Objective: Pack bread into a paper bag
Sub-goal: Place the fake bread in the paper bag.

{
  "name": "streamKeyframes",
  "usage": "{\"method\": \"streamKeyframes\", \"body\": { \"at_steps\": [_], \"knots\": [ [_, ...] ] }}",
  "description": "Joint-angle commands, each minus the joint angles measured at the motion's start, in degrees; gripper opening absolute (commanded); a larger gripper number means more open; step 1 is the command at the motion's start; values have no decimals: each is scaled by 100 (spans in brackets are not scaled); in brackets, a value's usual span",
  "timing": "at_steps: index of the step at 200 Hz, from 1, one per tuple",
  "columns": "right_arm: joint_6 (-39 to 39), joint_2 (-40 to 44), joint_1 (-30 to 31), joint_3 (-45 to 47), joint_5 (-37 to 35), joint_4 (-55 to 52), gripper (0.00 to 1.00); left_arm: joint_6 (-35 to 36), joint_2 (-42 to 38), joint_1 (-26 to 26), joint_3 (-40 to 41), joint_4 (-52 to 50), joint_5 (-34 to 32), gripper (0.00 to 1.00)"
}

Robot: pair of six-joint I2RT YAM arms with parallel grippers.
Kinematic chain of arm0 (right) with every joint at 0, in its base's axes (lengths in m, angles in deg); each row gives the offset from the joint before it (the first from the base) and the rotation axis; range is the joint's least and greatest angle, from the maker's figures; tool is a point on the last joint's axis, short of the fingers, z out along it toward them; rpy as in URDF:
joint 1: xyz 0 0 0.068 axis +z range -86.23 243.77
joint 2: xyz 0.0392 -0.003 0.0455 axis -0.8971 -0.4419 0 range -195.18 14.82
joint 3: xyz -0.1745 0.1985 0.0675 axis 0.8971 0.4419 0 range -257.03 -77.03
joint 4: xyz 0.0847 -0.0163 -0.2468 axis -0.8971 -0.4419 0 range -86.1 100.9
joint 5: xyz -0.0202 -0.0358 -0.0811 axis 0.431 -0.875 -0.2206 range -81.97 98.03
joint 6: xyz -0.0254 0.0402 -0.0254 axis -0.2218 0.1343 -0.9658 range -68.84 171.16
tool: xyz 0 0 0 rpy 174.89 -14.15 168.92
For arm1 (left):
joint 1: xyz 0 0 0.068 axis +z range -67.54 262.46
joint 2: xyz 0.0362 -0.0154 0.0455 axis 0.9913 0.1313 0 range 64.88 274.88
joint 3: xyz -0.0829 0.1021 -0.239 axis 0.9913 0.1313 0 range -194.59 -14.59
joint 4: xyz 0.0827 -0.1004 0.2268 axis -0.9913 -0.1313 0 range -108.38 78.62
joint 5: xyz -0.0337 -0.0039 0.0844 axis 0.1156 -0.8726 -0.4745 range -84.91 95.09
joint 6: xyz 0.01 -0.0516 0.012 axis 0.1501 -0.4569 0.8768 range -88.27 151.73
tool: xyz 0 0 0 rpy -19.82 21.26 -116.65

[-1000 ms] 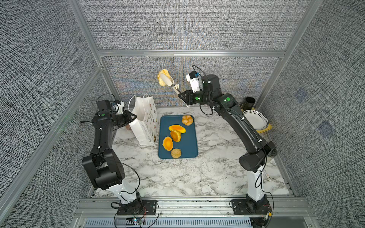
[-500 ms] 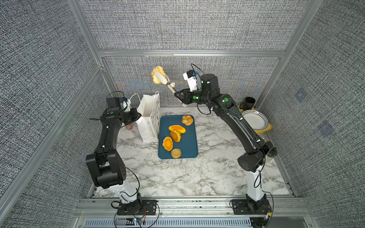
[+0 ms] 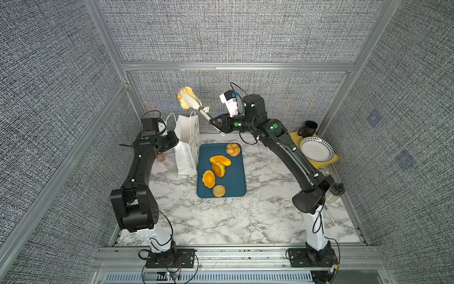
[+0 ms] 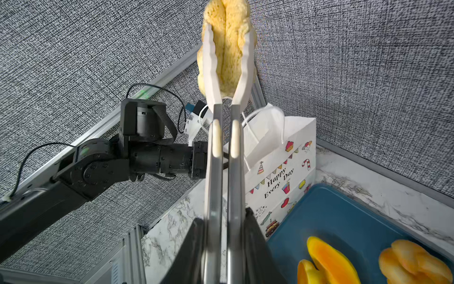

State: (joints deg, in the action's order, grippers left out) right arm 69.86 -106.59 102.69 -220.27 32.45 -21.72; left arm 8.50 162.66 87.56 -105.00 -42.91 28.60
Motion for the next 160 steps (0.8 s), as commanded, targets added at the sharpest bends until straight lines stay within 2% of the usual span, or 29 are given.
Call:
{"method": "streamKeyframes", "body": {
  "at_steps": [1, 79, 160],
  "knots": [
    [6, -31, -6, -74, 284, 355, 3, -130, 95, -86, -120, 204, -55, 2],
    [155, -360, -15, 34, 636, 290, 4, -183, 198, -193, -279, 198, -75, 2],
    [442, -583, -129, 304, 378, 349, 2, -156, 183, -186, -372, 145, -74, 2]
  ]
}}
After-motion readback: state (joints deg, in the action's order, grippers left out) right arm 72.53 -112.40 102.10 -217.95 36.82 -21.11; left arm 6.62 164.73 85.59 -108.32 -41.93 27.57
